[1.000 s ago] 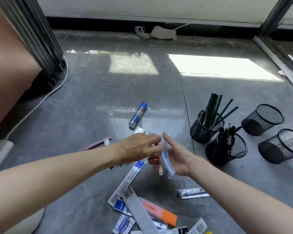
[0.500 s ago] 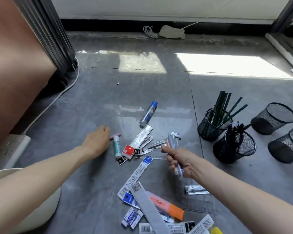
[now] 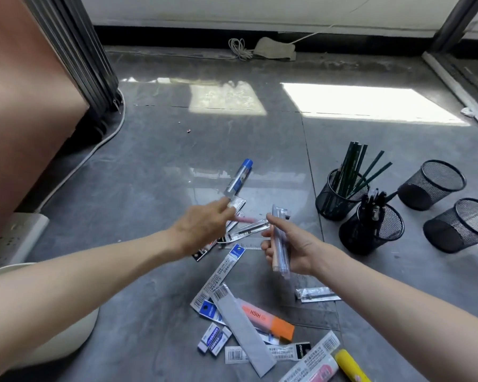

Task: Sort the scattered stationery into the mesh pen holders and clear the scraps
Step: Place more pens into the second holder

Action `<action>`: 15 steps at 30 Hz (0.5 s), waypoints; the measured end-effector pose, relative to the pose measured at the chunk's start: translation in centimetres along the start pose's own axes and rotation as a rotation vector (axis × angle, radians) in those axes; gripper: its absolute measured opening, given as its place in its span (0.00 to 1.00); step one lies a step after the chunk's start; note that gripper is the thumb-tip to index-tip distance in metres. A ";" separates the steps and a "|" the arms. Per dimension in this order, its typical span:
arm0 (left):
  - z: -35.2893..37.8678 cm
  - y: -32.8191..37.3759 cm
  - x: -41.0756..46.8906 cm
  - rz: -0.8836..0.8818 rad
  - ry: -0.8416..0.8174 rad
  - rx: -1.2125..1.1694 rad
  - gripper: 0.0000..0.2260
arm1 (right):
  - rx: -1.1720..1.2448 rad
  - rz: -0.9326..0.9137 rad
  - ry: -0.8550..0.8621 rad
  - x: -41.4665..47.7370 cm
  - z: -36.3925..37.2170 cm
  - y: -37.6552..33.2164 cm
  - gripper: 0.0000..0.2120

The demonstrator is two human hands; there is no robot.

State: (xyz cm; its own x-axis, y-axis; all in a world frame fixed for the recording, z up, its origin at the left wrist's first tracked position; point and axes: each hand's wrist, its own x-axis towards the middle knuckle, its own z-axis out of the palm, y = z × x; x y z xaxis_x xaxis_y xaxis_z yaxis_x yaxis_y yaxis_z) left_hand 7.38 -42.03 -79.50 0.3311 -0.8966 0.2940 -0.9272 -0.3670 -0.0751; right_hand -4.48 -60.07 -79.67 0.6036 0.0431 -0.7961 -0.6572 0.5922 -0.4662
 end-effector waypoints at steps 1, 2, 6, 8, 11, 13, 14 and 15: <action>0.0 1.3 0.3 0.112 0.056 -0.038 0.09 | -0.003 0.012 -0.039 -0.3 0.4 0.0 0.18; -0.1 2.6 0.7 0.214 0.066 -0.081 0.08 | -0.006 0.016 -0.071 -0.6 0.7 0.0 0.17; -1.6 6.4 2.7 0.360 -0.042 -0.198 0.09 | 0.046 0.006 -0.098 -1.7 1.3 0.1 0.14; -2.0 7.1 3.4 0.350 -0.035 -0.209 0.07 | 0.081 -0.026 -0.055 -2.3 0.6 -0.2 0.13; -2.6 8.5 4.4 0.358 0.039 -0.260 0.15 | 0.000 -0.143 0.058 -3.6 -1.0 -1.3 0.11; -2.9 9.8 5.1 0.330 0.076 -0.318 0.22 | -0.067 -0.303 0.189 -4.9 -2.4 -2.2 0.11; -3.0 10.3 5.4 0.302 0.071 -0.343 0.25 | -0.130 -0.429 0.263 -5.4 -3.0 -2.6 0.10; -3.0 11.1 5.9 0.262 0.045 -0.373 0.26 | -0.204 -0.560 0.337 -6.1 -3.6 -3.0 0.10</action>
State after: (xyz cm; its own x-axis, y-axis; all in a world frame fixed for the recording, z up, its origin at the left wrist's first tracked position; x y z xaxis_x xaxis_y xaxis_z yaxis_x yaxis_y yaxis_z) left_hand -1.46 -50.63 -75.70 0.0768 -0.9325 0.3528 -0.9811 -0.0077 0.1931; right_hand -7.87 -65.01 -74.78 0.7254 -0.4982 -0.4750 -0.3786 0.2876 -0.8798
